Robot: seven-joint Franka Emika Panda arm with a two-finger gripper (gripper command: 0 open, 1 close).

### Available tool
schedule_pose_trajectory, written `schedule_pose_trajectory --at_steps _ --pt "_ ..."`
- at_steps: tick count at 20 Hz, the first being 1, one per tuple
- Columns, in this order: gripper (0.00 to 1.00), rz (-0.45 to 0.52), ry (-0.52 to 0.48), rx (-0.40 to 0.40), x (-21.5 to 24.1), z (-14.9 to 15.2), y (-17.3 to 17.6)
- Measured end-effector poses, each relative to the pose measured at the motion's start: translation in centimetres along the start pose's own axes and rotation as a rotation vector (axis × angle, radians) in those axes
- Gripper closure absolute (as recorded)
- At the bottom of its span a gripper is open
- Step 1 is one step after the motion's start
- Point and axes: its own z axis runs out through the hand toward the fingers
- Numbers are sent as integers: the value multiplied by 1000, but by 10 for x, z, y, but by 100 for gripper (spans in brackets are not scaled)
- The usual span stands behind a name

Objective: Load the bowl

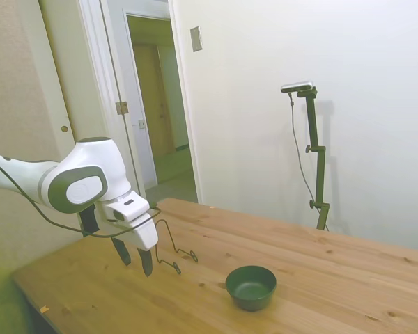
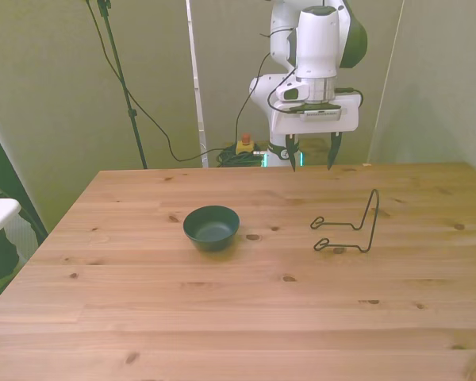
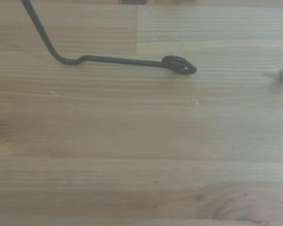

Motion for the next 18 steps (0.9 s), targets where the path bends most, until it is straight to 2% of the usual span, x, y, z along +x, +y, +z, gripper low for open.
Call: schedule_pose_trajectory --at_steps 8,18 --pt "0 31 14 12 23 -7 -3" --pt "0 131 38 -38 143 -32 1"
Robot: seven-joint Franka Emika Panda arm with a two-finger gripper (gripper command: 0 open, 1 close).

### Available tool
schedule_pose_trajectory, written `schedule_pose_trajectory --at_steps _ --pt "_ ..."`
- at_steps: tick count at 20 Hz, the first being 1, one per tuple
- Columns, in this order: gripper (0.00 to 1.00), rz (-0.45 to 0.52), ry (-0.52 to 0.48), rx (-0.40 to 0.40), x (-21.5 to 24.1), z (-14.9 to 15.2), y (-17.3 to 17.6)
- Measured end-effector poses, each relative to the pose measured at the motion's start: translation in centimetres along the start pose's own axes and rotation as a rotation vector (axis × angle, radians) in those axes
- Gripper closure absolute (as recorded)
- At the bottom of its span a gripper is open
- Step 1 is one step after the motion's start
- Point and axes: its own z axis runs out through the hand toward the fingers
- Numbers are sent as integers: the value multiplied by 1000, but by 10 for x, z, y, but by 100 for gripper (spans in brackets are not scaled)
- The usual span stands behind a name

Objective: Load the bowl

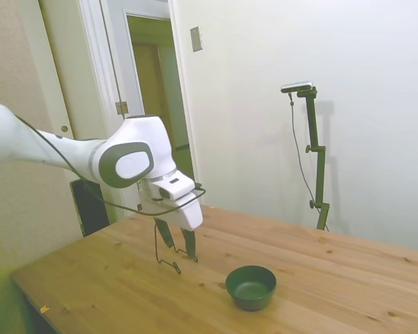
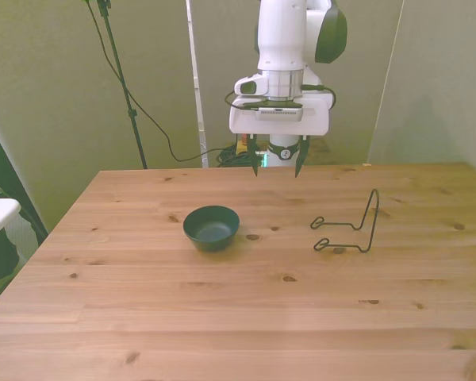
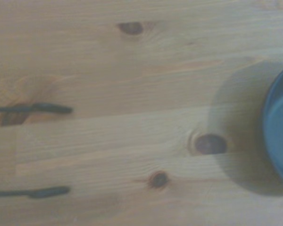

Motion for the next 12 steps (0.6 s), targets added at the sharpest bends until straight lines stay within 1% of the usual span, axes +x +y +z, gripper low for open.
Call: schedule_pose_trajectory --at_steps 4,12 --pt "0 24 6 -31 39 11 -5" --pt "0 48 -8 -108 89 67 -17"
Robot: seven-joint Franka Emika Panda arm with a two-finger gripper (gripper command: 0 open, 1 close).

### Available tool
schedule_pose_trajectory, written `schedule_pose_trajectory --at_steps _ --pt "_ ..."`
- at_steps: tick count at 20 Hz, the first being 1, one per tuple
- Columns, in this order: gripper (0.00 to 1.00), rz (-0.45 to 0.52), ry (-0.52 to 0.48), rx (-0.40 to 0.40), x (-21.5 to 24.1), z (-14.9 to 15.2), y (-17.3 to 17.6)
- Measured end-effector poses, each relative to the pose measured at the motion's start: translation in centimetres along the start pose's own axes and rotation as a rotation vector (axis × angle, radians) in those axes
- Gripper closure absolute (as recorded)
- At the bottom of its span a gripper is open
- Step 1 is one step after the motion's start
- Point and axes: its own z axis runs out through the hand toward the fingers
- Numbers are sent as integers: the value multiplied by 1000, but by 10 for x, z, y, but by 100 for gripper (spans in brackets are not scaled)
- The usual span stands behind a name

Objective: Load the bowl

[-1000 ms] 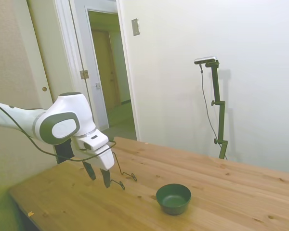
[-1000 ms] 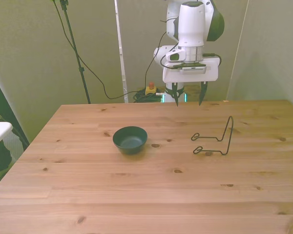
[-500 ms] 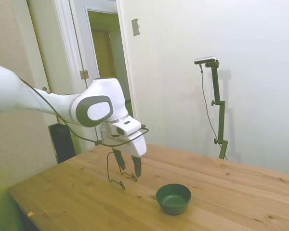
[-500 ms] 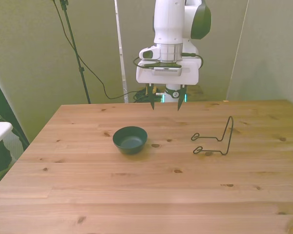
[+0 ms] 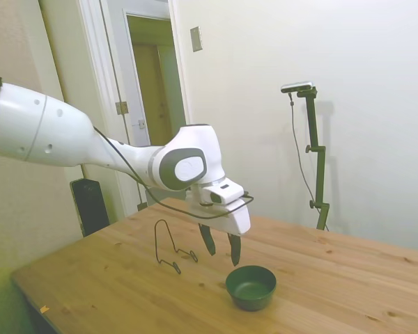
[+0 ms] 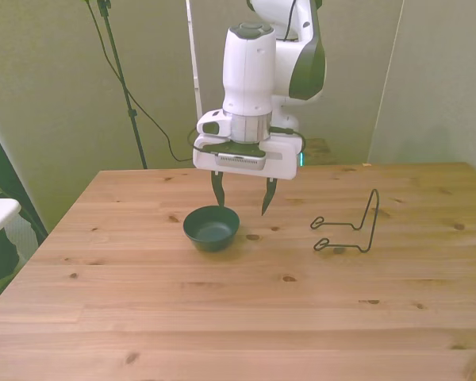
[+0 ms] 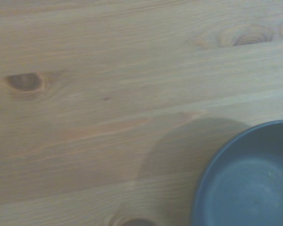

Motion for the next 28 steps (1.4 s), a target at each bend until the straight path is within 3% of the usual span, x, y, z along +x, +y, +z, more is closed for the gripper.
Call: schedule_pose_trajectory --at_steps 17,28 --pt "0 -8 -30 -60 1 43 -22" --pt "0 4 90 -118 -6 51 -28"
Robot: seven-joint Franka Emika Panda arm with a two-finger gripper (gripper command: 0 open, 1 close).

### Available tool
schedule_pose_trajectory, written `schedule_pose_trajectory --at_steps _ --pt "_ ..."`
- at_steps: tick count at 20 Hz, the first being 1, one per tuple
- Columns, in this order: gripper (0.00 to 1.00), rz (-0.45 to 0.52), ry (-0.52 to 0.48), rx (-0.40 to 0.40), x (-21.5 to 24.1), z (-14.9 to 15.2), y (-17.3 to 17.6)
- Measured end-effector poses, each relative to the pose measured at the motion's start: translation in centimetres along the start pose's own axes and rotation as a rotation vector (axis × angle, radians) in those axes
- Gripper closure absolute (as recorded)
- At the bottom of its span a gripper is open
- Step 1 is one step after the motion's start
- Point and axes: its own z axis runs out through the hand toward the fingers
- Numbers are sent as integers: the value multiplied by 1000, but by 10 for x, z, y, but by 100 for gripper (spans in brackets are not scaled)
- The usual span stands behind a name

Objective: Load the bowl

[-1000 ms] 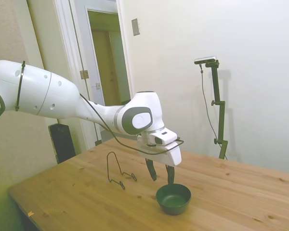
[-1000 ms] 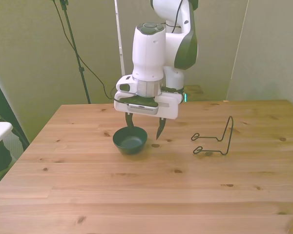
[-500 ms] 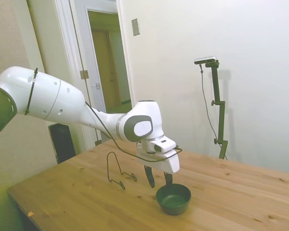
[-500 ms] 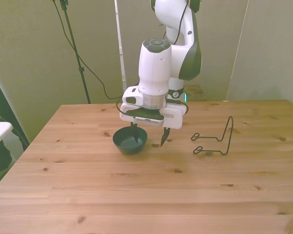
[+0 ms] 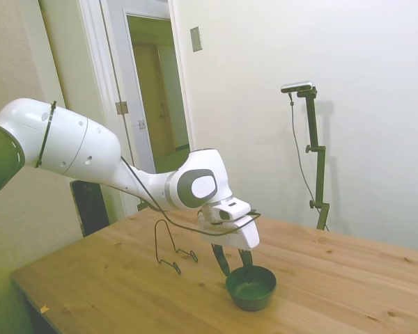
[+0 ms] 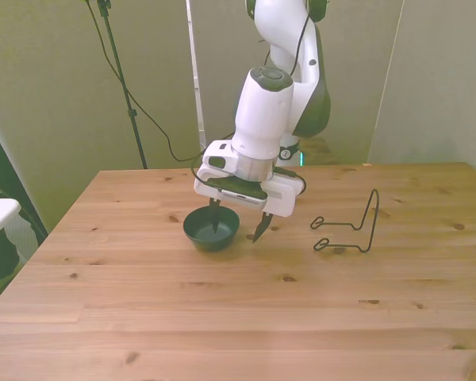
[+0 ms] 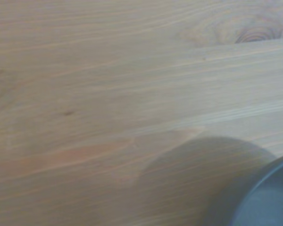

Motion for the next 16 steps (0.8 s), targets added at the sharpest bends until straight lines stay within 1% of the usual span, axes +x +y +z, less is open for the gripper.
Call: schedule_pose_trajectory --at_steps 2,3,4,7,9,16 --pt "0 -6 0 1 -3 -1 -3" --pt "100 -7 -1 2 -4 -1 -4" --pt "100 -4 -7 7 -4 -1 -4" --pt "100 15 -67 26 -6 0 -2" --pt "100 23 -89 25 -4 -1 0" --pt "100 24 -100 13 -2 -6 0"
